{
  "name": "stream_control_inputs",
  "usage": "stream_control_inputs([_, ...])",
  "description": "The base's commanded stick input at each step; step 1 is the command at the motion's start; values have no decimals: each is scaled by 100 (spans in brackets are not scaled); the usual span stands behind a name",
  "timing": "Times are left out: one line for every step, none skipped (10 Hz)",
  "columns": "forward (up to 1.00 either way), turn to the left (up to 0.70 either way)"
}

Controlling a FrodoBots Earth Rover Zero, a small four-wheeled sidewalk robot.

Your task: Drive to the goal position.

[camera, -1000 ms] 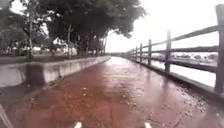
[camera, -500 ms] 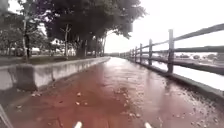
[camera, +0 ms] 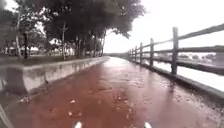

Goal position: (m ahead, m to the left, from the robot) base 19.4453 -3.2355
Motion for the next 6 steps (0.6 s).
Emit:
stream_control_inputs([50, 0])
stream_control_inputs([50, 0])
stream_control_inputs([50, 0])
stream_control_inputs([50, 0])
stream_control_inputs([50, 0])
stream_control_inputs([50, 0])
